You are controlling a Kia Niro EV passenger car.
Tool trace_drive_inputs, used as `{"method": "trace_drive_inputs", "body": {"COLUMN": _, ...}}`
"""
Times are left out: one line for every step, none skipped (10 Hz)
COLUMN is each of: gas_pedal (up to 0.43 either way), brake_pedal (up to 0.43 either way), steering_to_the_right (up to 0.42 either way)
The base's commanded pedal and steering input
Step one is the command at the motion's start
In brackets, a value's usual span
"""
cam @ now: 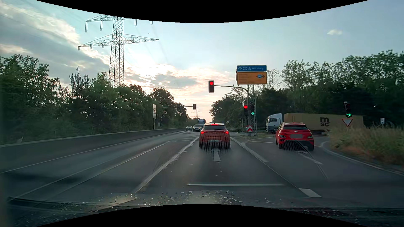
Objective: Follow the waypoints while adhering to traffic rules and regulations
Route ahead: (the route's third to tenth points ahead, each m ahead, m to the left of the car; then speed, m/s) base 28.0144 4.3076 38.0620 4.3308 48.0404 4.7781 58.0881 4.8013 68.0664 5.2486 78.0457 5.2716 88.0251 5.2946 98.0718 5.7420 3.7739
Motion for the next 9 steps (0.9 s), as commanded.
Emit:
{"method": "trace_drive_inputs", "body": {"gas_pedal": 0.0, "brake_pedal": 0.189, "steering_to_the_right": -0.004}}
{"method": "trace_drive_inputs", "body": {"gas_pedal": 0.0, "brake_pedal": 0.189, "steering_to_the_right": -0.004}}
{"method": "trace_drive_inputs", "body": {"gas_pedal": 0.0, "brake_pedal": 0.189, "steering_to_the_right": -0.004}}
{"method": "trace_drive_inputs", "body": {"gas_pedal": 0.0, "brake_pedal": 0.189, "steering_to_the_right": -0.004}}
{"method": "trace_drive_inputs", "body": {"gas_pedal": 0.0, "brake_pedal": 0.189, "steering_to_the_right": -0.004}}
{"method": "trace_drive_inputs", "body": {"gas_pedal": 0.0, "brake_pedal": 0.189, "steering_to_the_right": -0.005}}
{"method": "trace_drive_inputs", "body": {"gas_pedal": 0.0, "brake_pedal": 0.189, "steering_to_the_right": -0.005}}
{"method": "trace_drive_inputs", "body": {"gas_pedal": 0.0, "brake_pedal": 0.183, "steering_to_the_right": -0.005}}
{"method": "trace_drive_inputs", "body": {"gas_pedal": 0.0, "brake_pedal": 0.183, "steering_to_the_right": -0.005}}
